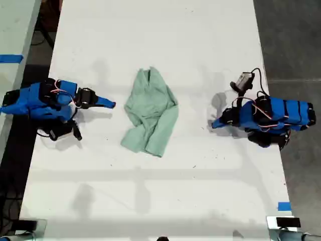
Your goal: Fold t shirt
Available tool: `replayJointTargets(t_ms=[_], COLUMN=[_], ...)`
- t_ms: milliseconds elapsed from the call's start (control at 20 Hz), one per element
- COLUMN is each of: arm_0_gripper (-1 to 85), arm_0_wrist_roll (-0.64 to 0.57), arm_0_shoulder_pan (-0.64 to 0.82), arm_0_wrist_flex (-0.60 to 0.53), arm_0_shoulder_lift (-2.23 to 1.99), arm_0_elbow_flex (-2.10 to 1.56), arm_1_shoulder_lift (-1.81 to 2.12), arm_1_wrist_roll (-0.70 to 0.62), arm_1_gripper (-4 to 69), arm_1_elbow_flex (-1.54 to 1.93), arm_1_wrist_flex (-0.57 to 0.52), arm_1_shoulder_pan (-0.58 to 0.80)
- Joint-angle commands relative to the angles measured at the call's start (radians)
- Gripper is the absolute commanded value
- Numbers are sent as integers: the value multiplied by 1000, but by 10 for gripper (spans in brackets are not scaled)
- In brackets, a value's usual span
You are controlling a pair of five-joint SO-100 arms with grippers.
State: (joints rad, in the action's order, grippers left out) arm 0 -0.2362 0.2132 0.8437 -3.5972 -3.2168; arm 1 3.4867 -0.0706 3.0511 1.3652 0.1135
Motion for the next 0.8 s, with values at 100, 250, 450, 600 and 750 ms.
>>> replayJointTargets(t_ms=[100, 250, 450, 600, 750], arm_0_gripper=[-1, -1, -2, -1, 89], arm_0_wrist_roll=[123, 123, 58, 32, 64], arm_0_shoulder_pan=[-25, -18, -25, -74, -117], arm_0_wrist_flex=[55, 52, -75, -100, 80], arm_0_shoulder_lift=[-8, -8, 25, 592, 1177], arm_0_elbow_flex=[3, 3, 48, 468, 937], arm_1_shoulder_lift=[18, 18, 9, -560, -1289], arm_1_wrist_roll=[-31, -83, 6, -21, -95], arm_1_gripper=[16, 16, 17, 17, 99], arm_1_elbow_flex=[37, 58, 40, -298, -930], arm_1_wrist_flex=[-120, -161, -364, -571, -526], arm_1_shoulder_pan=[-61, -69, -104, -94, -120])
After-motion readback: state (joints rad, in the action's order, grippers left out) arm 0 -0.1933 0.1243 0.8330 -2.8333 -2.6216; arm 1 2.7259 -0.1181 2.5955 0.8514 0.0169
